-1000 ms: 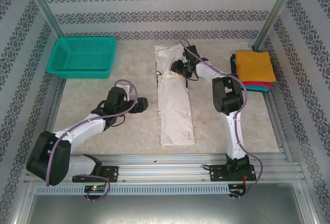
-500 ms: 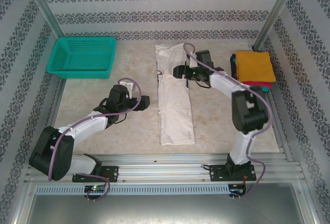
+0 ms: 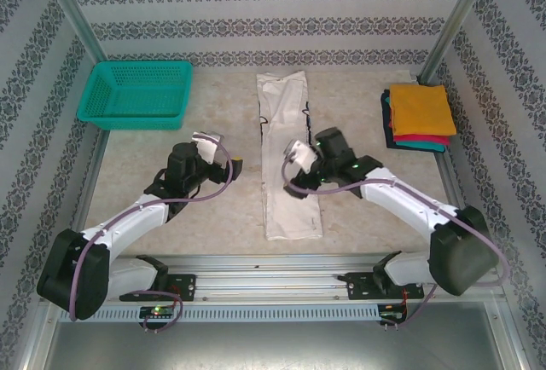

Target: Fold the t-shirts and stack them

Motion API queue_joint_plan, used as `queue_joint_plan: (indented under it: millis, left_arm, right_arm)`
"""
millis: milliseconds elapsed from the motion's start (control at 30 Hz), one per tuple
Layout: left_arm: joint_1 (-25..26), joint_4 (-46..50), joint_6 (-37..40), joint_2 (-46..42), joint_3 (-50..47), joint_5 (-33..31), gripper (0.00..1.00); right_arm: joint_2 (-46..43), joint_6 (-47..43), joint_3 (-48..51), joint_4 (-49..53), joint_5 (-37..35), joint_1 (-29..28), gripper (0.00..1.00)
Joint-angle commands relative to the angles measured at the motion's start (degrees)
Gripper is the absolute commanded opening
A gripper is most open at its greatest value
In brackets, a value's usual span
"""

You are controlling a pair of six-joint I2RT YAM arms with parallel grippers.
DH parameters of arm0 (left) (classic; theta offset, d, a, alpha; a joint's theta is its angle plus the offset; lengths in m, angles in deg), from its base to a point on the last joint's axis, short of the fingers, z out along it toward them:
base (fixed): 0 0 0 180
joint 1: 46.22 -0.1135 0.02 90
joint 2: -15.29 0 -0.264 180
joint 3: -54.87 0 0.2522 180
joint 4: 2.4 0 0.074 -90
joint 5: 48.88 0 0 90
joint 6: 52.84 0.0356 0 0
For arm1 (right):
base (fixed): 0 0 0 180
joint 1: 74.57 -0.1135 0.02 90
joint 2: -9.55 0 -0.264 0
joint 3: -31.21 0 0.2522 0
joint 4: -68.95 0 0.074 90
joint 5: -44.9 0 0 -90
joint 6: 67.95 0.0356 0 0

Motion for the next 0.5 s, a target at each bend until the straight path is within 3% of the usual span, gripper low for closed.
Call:
queue_joint_plan:
  millis: [0, 167, 467]
  left_arm:
    - [-0.56, -1.06, 1.43, -0.56, -0.26, 0.57, 1.00]
    - [-0.69, -0.10, 1.06, -3.05, -1.33, -0.75, 1.00]
    - [-0.75, 1.45, 1.32, -5.24, -1.87, -1.76, 1.00]
  right_arm:
    - [6.19, -8.80, -1.41, 7.82, -1.84, -3.32, 0.85]
    - [15.13, -11.65, -4.71, 8.88, -8.39, -4.25, 0.78]
    - [27.30, -14.26, -12.04, 6.40, -12.49, -2.71, 0.74]
